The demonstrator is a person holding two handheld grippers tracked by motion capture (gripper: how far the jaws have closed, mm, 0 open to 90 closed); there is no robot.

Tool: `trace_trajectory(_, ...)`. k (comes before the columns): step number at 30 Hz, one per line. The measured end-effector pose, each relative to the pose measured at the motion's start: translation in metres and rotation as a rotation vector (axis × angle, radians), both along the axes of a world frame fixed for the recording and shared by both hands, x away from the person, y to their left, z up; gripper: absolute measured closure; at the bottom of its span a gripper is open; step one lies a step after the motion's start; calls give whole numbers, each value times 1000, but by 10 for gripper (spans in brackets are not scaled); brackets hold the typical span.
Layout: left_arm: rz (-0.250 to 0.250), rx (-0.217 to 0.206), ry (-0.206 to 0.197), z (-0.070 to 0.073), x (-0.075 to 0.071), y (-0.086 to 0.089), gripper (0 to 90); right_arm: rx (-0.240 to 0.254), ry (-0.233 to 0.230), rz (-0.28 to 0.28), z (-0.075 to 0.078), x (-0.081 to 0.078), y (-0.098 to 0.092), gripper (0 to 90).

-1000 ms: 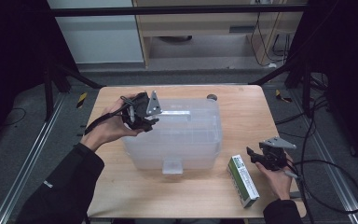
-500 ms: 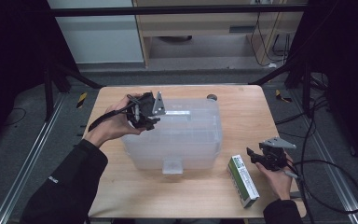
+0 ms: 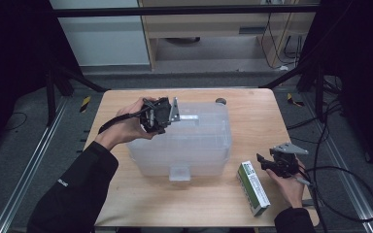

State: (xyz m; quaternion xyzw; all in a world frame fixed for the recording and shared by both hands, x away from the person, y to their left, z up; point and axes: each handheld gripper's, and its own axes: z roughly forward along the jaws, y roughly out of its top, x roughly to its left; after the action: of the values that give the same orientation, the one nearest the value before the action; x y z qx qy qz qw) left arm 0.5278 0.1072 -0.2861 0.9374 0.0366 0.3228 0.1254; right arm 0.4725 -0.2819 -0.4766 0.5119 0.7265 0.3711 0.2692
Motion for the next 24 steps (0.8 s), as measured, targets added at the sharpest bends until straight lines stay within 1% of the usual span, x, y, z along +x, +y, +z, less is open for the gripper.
trace_trajectory(2,1,4,-2,0,0,0,589,1,0,0,0,0,0,429)
trace_trajectory(3,-1,9,-1,-1,1,-1,597,10,5,-2,1,0,0,430)
trace_trajectory(5,-8,19,-3,-2,2,-3,615,2,0,-1,0,0,0,430)
trace_trajectory(6,-8,27,-5,-3,2,-4,621,2,1,0,0,0,0,431)
trace_trajectory(9,-14,33,-8,-3,2,-5,643,3,2,0,0,0,0,431)
trace_trajectory(11,-18,50,-11,-5,2,-8,651,4,3,1,0,0,0,432)
trace_trajectory(12,-16,47,-13,-6,2,-9,657,7,6,0,0,0,0,432)
trace_trajectory(14,-22,61,-22,-5,2,-11,677,7,6,0,0,0,0,432)
trace_trajectory(15,-22,61,-22,-5,2,-11,685,7,6,0,0,0,0,432)
trace_trajectory(16,-24,84,-27,-5,1,-13,698,8,6,0,0,0,0,433)
trace_trajectory(17,-24,84,-27,-5,1,-13,710,7,6,0,0,0,0,433)
trace_trajectory(19,-25,101,-29,-4,0,-14,721,6,6,1,1,0,0,433)
trace_trajectory(20,-26,104,-31,-4,0,-14,724,13,10,-1,1,0,1,434)
trace_trajectory(24,-32,108,-35,-5,0,-14,730,8,4,1,2,0,1,434)
